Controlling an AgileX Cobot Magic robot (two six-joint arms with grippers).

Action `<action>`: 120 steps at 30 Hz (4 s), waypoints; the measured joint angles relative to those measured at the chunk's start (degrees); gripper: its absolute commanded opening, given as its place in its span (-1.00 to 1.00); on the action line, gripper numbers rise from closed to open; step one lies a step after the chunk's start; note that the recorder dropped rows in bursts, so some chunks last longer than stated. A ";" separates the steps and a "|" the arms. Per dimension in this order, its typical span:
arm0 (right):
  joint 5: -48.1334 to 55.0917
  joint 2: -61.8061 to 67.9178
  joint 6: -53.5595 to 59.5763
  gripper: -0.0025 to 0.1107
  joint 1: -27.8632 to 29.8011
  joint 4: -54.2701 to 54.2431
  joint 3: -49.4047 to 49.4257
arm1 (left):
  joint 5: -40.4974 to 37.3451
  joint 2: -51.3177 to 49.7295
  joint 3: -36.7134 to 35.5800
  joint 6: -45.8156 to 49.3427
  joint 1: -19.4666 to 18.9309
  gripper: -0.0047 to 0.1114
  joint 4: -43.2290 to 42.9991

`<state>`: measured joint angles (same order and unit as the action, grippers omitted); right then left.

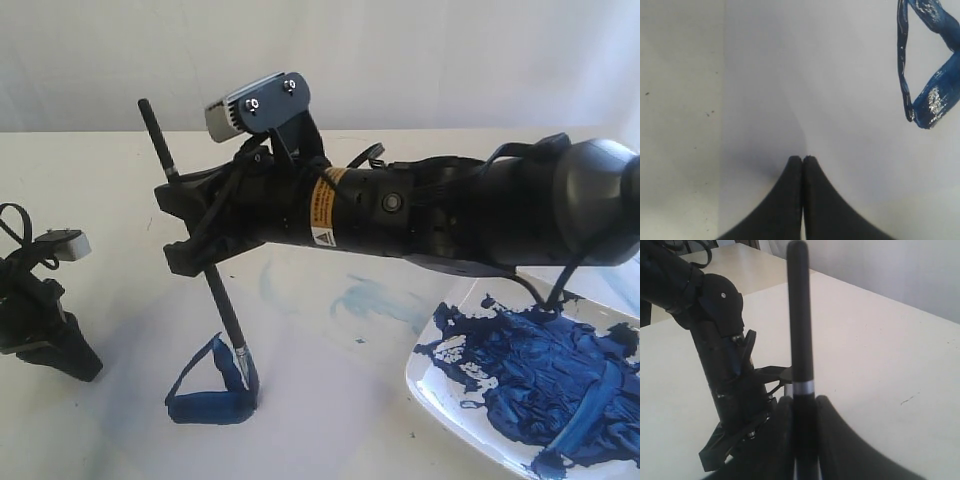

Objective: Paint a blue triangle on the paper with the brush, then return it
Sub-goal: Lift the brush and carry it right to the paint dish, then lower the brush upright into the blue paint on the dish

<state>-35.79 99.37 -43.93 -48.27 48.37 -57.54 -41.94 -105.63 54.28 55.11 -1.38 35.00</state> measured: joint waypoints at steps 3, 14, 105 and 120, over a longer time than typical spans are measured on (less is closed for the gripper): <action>-0.30 -1.04 0.00 -0.96 0.00 0.11 0.00 | 0.00 0.00 0.00 0.00 0.00 -0.92 0.00; 0.92 -11.18 -0.67 -0.96 0.00 0.23 0.00 | 0.00 0.00 0.00 0.00 0.00 -0.92 0.00; 82.80 -26.17 19.96 -0.96 42.48 -47.54 -14.50 | 23.33 71.93 -21.04 -6.60 7.39 -0.92 2.93; 77.01 -1.04 26.54 -0.96 48.67 -55.53 -15.82 | 23.33 71.93 -21.04 -6.60 7.39 -0.92 2.93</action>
<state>41.22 98.33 -17.39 0.40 -7.16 -73.36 -18.61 -33.69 33.24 48.50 6.01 37.92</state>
